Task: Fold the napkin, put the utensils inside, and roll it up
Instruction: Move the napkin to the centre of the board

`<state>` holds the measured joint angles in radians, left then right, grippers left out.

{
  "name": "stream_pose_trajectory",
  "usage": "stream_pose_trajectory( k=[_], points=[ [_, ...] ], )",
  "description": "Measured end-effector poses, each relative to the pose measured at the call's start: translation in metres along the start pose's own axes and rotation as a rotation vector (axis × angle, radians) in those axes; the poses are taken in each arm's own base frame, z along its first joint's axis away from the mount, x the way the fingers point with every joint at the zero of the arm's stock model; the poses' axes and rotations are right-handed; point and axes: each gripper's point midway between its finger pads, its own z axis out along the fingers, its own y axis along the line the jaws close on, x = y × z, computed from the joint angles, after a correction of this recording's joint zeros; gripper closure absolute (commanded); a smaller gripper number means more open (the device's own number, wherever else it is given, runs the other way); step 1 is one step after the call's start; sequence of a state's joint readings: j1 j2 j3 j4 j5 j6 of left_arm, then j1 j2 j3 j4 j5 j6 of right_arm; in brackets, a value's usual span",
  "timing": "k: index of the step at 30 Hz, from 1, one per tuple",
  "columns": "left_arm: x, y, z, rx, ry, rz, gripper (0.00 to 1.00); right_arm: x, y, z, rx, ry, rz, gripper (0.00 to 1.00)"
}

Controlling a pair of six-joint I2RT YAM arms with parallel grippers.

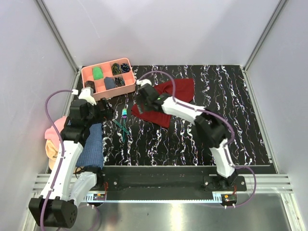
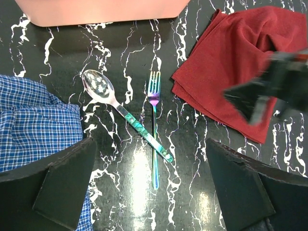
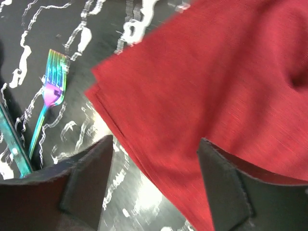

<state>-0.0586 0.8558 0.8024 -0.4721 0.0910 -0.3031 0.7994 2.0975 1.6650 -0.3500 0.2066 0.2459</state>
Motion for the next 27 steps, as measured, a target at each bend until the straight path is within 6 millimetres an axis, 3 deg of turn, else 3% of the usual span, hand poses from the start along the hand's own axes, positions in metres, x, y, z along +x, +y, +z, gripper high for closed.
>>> stream_pose_trajectory(
  k=[5,12,18,27],
  points=[
    [-0.003,-0.002,-0.006,0.006,-0.02,0.002,0.01,0.001,0.029,0.029,-0.001,0.013,-0.091,0.36],
    [0.0,-0.005,-0.004,0.026,-0.003,-0.003,0.01,-0.007,0.041,0.064,0.004,-0.005,-0.133,0.5],
    [0.001,-0.009,-0.004,0.046,0.005,-0.004,0.01,-0.002,0.048,0.086,0.0,0.0,-0.144,0.49],
    [0.002,-0.012,-0.005,0.067,0.012,-0.01,0.01,-0.004,0.061,0.098,-0.016,-0.009,-0.149,0.49]
  ],
)
